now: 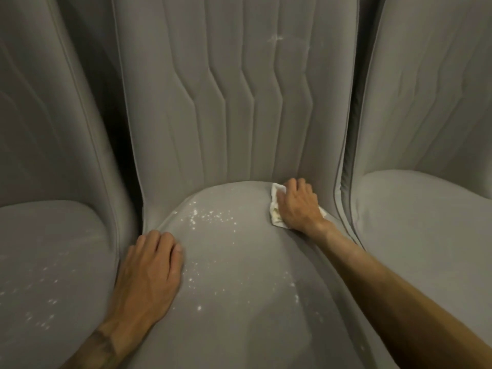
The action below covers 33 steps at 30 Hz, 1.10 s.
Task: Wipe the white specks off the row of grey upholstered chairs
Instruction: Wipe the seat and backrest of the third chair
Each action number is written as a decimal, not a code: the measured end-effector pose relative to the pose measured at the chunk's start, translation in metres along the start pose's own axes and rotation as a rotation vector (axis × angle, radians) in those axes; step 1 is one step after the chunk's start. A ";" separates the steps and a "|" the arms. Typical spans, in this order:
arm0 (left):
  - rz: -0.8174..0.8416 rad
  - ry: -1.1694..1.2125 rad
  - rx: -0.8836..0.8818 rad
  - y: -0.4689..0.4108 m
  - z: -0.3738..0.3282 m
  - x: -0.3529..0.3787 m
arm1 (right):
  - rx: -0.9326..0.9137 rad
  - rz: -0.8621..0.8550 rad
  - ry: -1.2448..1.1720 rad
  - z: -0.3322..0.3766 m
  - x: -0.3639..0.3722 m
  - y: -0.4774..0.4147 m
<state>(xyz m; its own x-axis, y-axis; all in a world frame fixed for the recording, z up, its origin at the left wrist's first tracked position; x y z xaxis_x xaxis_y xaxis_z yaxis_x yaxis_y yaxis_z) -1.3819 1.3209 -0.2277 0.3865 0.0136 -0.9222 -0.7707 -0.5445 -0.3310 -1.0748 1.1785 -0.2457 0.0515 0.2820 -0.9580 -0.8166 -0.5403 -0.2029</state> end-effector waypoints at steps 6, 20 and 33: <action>-0.013 0.044 -0.007 -0.001 0.002 0.000 | -0.267 0.047 0.069 0.089 0.017 -0.001; -0.012 -0.096 0.243 0.003 0.036 -0.004 | -0.413 0.085 0.059 0.161 0.035 0.035; -0.008 -0.005 0.141 0.008 0.044 -0.002 | -0.438 0.071 -0.028 0.180 0.029 0.038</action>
<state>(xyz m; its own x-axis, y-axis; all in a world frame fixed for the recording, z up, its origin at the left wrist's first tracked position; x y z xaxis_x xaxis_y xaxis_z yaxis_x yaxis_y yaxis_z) -1.4110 1.3534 -0.2367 0.3908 0.0217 -0.9202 -0.8311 -0.4214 -0.3629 -1.2078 1.3091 -0.2448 -0.0163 0.2504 -0.9680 -0.4966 -0.8423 -0.2095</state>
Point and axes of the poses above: each hand's wrist, its own y-axis away from the middle knuckle, its own x-axis out of the palm, z = x × y, the point moved 9 cm from there along -y, towards the middle knuckle, and after that the axes turned 1 degree about -y, right-handed, at the moved point
